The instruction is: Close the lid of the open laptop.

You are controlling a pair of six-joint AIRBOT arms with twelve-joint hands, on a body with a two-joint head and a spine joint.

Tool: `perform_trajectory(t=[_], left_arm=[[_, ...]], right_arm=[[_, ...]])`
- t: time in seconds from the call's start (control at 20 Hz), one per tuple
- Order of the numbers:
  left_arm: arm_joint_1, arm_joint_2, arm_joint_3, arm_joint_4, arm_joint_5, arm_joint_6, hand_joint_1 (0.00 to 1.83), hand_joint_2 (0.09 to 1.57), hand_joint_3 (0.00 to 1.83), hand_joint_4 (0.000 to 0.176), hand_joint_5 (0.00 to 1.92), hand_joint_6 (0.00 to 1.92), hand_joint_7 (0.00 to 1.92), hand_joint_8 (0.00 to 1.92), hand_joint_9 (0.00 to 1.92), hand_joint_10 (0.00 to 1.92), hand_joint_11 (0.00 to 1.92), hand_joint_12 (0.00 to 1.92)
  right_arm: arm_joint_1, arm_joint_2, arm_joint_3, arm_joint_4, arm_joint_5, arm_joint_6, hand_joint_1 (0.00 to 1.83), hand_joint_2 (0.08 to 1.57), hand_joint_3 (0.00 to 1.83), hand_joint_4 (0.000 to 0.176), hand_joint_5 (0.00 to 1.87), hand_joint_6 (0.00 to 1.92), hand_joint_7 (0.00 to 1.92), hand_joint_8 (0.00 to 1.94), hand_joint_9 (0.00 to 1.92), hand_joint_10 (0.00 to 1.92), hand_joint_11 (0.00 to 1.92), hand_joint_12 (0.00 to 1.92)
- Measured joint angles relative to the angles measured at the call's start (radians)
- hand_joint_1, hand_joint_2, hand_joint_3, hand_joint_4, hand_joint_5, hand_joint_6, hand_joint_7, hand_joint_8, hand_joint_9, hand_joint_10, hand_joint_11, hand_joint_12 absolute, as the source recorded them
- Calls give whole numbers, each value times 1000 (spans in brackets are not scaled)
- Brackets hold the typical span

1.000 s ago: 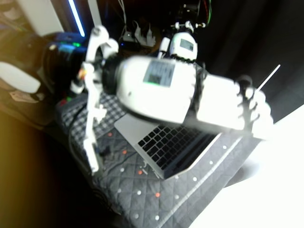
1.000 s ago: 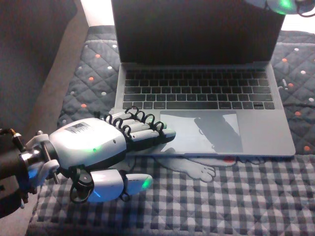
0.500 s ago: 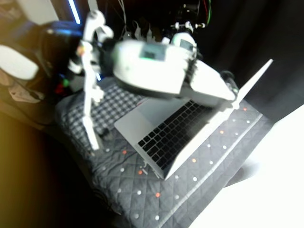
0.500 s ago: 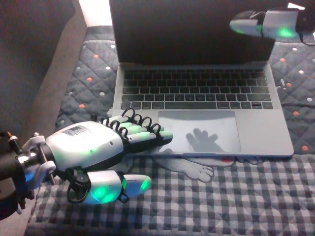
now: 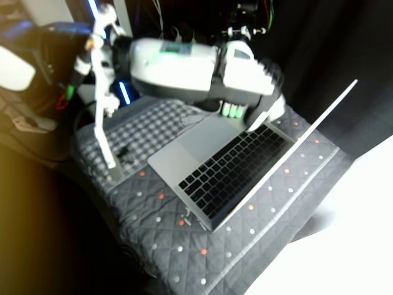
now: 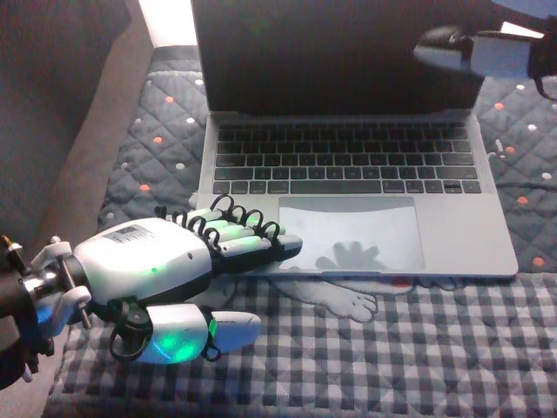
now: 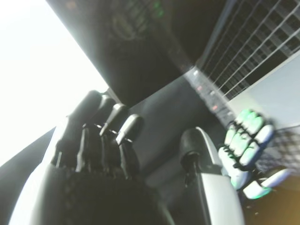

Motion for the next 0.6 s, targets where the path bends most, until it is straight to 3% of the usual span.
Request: perform_trajectory(t=[0.05, 0.1, 0.15, 0.2, 0.25, 0.3, 0.4, 0.45, 0.55, 0.6], left_arm=[[0, 0, 0, -1, 0, 1, 111, 1469, 1, 19, 111, 0, 86, 0, 98, 1, 0, 434], [0, 0, 0, 0, -1, 2, 109, 1469, 2, 21, 109, 0, 83, 0, 95, 1, 0, 430], [0, 0, 1, 0, -1, 2, 107, 1468, 1, 21, 106, 0, 82, 0, 93, 0, 0, 428], [0, 0, 1, 0, -1, 2, 137, 1466, 0, 17, 115, 3, 96, 5, 100, 3, 0, 432], [0, -1, 3, 1, -2, 2, 117, 1468, 0, 26, 95, 3, 75, 2, 75, 3, 0, 330], [0, -2, 3, 0, -2, 2, 113, 1471, 2, 18, 93, 3, 74, 3, 71, 3, 0, 307], [0, -2, 3, 3, 1, 2, 117, 1471, 0, 14, 96, 3, 73, 1, 65, 1, 0, 242], [0, -2, 3, 6, 3, 2, 99, 1477, 3, 20, 83, 6, 58, 5, 47, 5, 0, 154], [3, -8, 5, 7, 3, 3, 111, 1472, 0, 21, 83, 6, 59, 5, 51, 9, 0, 137], [3, -8, 5, 8, 5, 3, 135, 1471, 0, 14, 86, 6, 56, 3, 46, 7, 0, 119]], right_arm=[[8, -3, 5, -3, -4, 1, 1012, 1203, 135, 0, 38, 15, 37, 1705, 169, 1916, 456, 1921], [10, -5, 16, 1, -6, 0, 949, 1207, 140, 0, 29, 10, 21, 1789, 185, 1920, 495, 1921], [11, -6, 22, 2, -3, 0, 866, 1198, 117, 0, 5, 1, 3, 357, 36, 398, 98, 1850], [18, -8, 29, 4, -10, 0, 531, 1323, 14, 0, 0, 0, 0, 71, 6, 79, 19, 927], [27, -14, 44, 8, -18, -3, 260, 1345, 0, 0, 0, 0, 0, 13, 0, 15, 3, 185], [35, -21, 58, 24, -25, -5, 306, 1357, 0, 0, 0, 0, 0, 2, 0, 2, 0, 36], [65, -35, 88, 50, -56, -5, 658, 1397, 1, 0, 0, 0, 0, 0, 0, 0, 0, 0], [87, -41, 103, 53, -79, -6, 708, 1378, 0, 0, 0, 0, 0, 0, 0, 0, 0, 0], [90, -48, 132, 92, -87, -6, 377, 1390, 5, 11, 0, 0, 0, 0, 0, 0, 0, 0], [90, -57, 150, 108, -116, -6, 302, 1364, 0, 0, 0, 0, 0, 0, 0, 0, 0, 0]])
